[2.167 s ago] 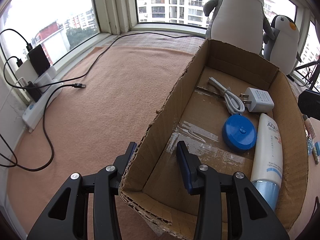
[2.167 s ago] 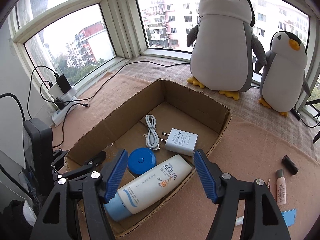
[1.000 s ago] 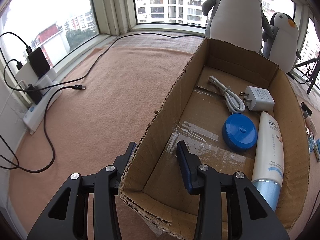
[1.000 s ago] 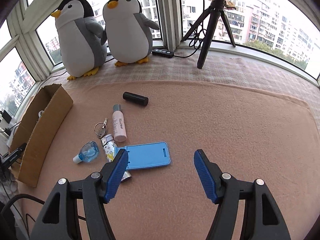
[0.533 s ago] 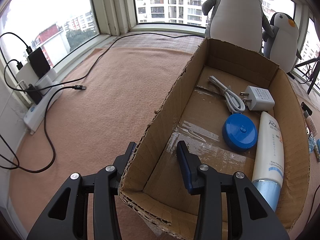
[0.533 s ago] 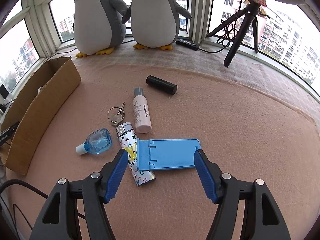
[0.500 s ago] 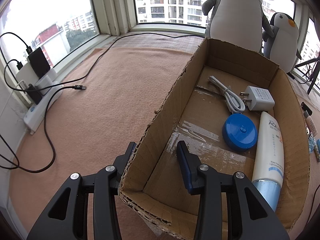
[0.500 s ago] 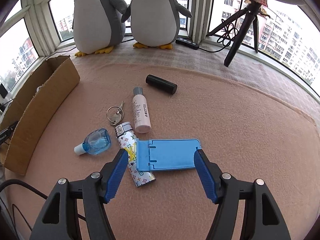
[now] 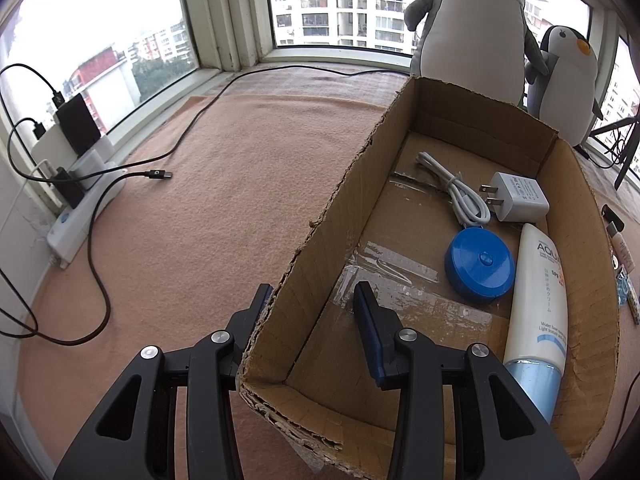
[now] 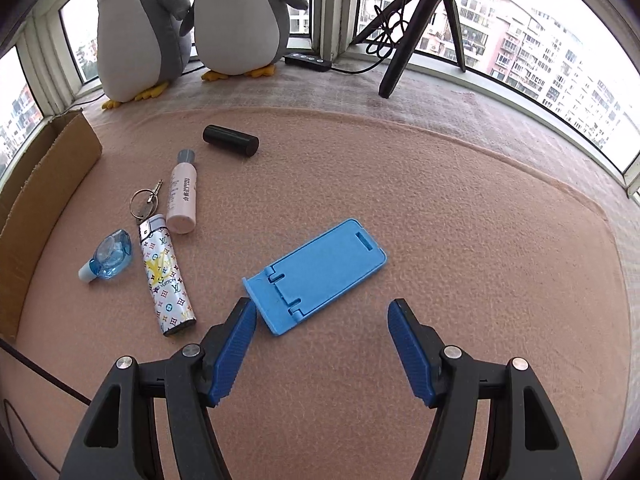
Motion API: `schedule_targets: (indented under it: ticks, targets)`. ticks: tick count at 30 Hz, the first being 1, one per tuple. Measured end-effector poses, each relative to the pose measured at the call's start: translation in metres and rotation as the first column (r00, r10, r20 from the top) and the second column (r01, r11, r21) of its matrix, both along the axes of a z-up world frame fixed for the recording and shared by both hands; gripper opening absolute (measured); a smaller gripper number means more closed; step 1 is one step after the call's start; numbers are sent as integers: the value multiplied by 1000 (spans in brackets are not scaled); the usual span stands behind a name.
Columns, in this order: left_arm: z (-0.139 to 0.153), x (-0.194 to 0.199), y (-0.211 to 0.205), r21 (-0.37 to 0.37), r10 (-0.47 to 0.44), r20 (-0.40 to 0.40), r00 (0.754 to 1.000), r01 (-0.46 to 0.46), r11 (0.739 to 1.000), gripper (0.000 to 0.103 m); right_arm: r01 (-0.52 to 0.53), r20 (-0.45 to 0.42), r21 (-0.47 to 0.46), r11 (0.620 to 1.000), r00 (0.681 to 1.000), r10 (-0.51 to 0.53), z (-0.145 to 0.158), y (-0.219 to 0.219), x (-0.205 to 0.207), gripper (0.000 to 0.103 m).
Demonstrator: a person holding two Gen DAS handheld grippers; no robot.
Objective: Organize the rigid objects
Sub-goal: 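Grasp the blue phone stand with the right gripper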
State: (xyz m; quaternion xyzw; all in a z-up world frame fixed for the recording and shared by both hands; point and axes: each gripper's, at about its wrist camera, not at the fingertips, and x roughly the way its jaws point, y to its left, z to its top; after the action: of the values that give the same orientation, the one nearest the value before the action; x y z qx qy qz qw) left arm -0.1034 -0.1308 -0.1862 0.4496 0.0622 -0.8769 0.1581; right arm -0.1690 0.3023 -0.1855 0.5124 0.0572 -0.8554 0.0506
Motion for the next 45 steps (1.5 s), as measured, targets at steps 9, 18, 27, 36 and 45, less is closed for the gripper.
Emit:
schedule_targets:
  ticks: [9, 18, 27, 36, 45]
  targets:
    - [0, 0, 0, -1, 0, 0, 1000, 0, 1000, 39, 131, 13, -66, 989, 991, -130, 4, 48, 5, 64]
    - [0, 0, 1, 0, 0, 0, 1000, 0, 1000, 39, 173, 29, -120, 978, 985, -171, -2, 23, -19, 64]
    - [0, 0, 1, -1, 0, 0, 1000, 0, 1000, 39, 215, 68, -115, 970, 976, -208, -6, 22, -39, 48]
    - [0, 0, 1, -1, 0, -1, 1000, 0, 1000, 39, 150, 88, -54, 987, 986, -144, -5, 21, -39, 33]
    - [0, 0, 1, -3, -2, 0, 1000, 2, 1000, 39, 135, 81, -109, 985, 989, -127, 1, 17, -20, 33]
